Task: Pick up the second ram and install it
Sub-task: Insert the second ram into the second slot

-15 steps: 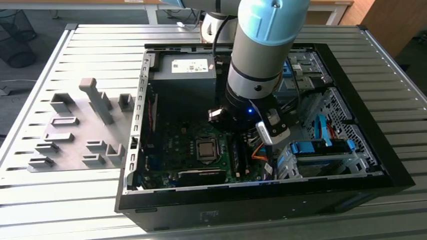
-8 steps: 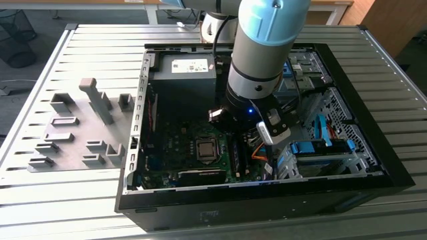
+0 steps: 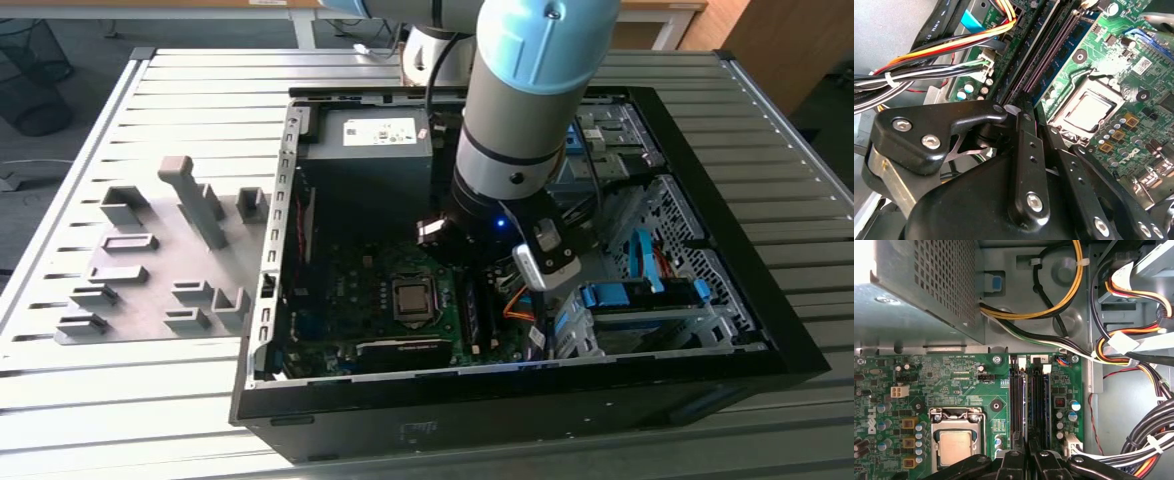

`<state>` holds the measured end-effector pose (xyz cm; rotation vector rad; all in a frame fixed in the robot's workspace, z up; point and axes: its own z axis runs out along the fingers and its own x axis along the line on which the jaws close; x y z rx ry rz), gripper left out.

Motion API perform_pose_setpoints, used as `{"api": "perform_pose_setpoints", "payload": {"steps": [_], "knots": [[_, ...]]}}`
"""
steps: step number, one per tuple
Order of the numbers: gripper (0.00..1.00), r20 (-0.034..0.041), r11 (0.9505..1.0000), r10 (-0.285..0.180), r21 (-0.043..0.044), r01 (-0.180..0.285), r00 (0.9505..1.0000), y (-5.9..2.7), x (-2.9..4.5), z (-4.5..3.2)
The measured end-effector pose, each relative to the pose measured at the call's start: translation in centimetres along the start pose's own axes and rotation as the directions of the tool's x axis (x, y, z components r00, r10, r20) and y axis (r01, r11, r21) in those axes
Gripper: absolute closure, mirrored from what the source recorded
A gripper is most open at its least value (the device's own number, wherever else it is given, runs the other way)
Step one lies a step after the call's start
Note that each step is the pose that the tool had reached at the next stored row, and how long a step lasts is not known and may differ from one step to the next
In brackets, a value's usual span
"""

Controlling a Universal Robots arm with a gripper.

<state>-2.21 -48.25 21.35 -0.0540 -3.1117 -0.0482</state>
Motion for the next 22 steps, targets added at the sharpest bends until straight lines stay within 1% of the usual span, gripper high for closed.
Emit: {"api": "perform_pose_setpoints", "payload": {"steps": [18,22], "knots": [[0.85,-0.0002,1.0000,-0.006,0.0003,0.006,1.0000,0.05,-0.01,0.09],[0.85,-0.0003,1.0000,-0.006,0.0003,0.006,1.0000,0.05,-0.01,0.23]]}}
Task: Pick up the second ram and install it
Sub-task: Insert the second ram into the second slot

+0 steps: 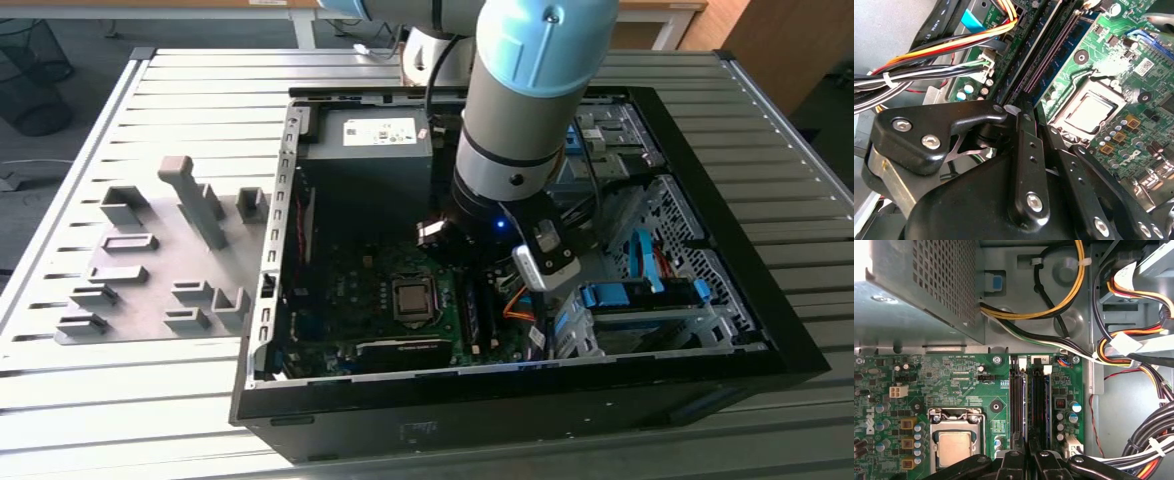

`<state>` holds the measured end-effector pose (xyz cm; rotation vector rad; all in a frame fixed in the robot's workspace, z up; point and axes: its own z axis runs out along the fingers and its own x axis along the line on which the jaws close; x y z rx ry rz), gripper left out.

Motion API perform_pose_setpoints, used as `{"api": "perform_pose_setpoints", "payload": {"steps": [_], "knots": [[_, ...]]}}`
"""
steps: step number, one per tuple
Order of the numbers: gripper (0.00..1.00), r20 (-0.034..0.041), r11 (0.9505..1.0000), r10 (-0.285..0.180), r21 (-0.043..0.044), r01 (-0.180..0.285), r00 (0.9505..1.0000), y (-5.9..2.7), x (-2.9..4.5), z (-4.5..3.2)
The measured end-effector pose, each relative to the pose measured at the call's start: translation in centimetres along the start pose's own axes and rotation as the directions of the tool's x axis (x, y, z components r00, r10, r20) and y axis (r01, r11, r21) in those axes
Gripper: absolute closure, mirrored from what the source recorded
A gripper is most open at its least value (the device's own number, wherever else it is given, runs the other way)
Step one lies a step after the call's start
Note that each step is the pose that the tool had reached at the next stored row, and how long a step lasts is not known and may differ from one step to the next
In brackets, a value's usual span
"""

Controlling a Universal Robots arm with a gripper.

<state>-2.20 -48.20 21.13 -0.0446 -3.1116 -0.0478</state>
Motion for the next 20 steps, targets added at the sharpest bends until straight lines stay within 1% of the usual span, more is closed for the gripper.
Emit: {"api": "perform_pose_setpoints", "payload": {"steps": [7,12,17,20], "knots": [[0.85,-0.0014,1.0000,0.000,0.0000,0.000,1.0000,-0.01,0.00,0.25],[0.85,-0.0016,1.0000,0.000,0.0003,0.000,1.0000,0.00,-0.01,0.28],[0.85,-0.0014,1.0000,0.000,0.0079,0.000,1.0000,-0.01,-0.01,0.39],[0.85,-0.0014,1.0000,0.000,0.0085,0.000,1.0000,-0.02,-0.01,0.40]]}}
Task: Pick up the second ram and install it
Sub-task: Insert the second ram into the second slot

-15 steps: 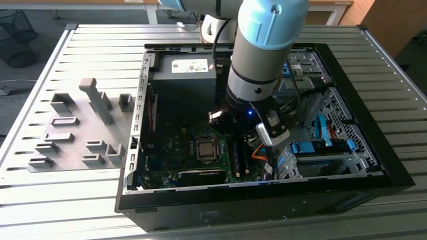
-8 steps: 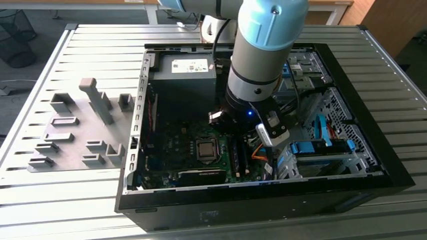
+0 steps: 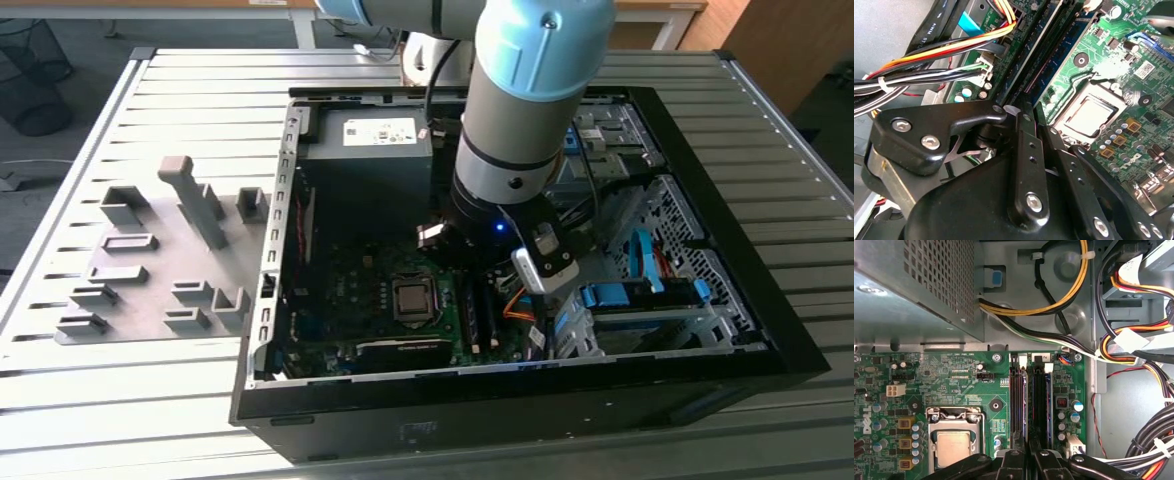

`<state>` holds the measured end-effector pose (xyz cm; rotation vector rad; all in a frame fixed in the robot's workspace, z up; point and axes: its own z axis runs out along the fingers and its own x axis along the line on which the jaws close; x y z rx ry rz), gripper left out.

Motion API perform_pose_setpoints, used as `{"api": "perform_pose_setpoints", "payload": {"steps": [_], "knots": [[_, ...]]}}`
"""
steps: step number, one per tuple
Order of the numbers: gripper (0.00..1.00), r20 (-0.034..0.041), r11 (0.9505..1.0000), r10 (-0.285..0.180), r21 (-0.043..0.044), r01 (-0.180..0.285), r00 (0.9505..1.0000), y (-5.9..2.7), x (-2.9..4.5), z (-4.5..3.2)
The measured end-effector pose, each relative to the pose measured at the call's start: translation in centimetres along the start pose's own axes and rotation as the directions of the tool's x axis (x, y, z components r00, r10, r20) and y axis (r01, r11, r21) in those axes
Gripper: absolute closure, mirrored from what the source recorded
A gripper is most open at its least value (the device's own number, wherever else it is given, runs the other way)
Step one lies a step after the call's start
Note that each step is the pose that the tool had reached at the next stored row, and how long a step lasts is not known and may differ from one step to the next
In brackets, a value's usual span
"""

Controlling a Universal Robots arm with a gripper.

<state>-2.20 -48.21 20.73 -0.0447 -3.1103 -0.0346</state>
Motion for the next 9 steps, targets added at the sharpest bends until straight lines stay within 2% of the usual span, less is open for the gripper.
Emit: {"api": "perform_pose_setpoints", "payload": {"steps": [9], "knots": [[0.85,0.0000,1.0000,0.000,-0.0015,0.000,1.0000,0.01,0.00,0.01]]}}
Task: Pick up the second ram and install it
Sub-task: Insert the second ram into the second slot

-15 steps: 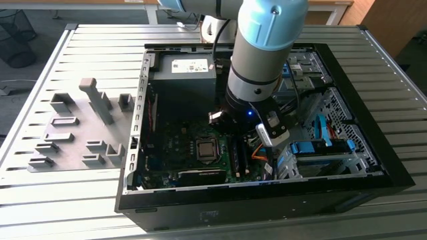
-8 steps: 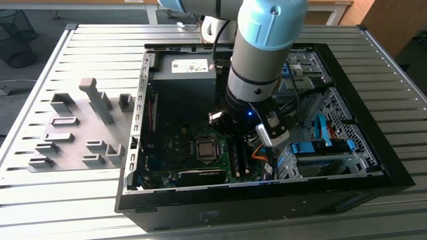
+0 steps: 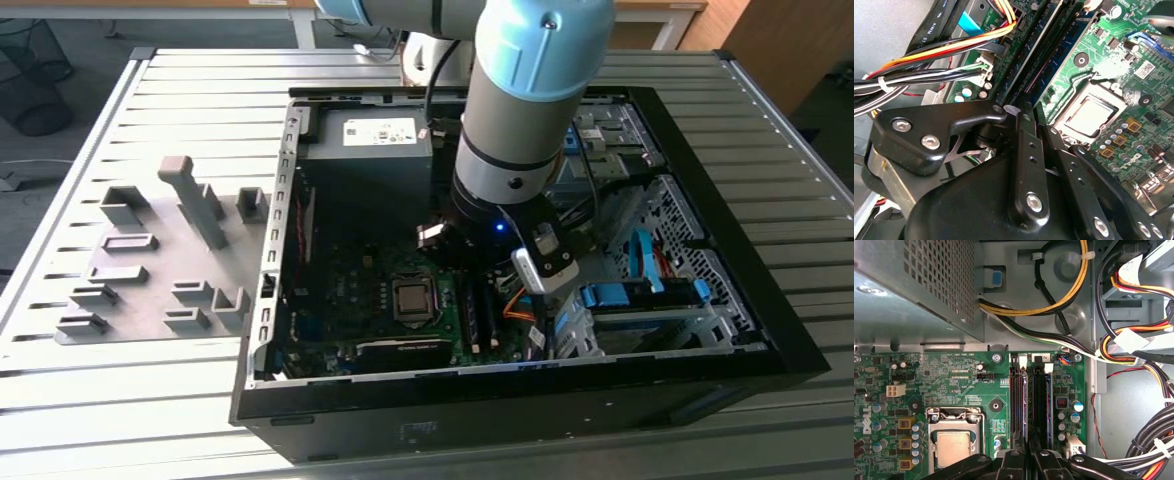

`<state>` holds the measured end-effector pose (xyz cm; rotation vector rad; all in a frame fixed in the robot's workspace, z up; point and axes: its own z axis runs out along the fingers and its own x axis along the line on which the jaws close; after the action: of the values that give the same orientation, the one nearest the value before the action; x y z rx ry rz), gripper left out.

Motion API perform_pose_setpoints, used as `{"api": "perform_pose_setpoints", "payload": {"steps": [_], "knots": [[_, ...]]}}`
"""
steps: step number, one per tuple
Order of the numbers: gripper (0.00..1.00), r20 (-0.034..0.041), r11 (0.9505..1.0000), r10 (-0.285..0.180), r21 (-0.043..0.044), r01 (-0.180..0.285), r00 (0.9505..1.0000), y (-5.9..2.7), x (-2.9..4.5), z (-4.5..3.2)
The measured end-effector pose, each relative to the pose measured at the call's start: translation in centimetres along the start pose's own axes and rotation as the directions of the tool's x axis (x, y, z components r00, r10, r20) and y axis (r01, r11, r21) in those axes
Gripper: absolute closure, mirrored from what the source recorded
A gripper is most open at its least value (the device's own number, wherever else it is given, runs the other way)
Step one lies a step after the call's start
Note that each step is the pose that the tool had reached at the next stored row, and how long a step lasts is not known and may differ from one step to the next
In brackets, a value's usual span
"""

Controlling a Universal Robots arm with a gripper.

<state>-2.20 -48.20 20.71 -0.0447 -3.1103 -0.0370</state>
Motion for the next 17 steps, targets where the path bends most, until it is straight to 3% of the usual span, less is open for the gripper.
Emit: {"api": "perform_pose_setpoints", "payload": {"steps": [4,10,17], "knots": [[0.85,0.0000,1.0000,0.000,-0.0009,0.000,1.0000,0.00,0.00,-0.01],[0.85,-0.0003,0.9999,-0.001,-0.0149,0.001,1.0000,0.00,0.02,-0.25],[0.85,-0.0005,0.9998,-0.006,-0.0166,0.006,1.0000,-0.23,0.01,-0.13]]}}
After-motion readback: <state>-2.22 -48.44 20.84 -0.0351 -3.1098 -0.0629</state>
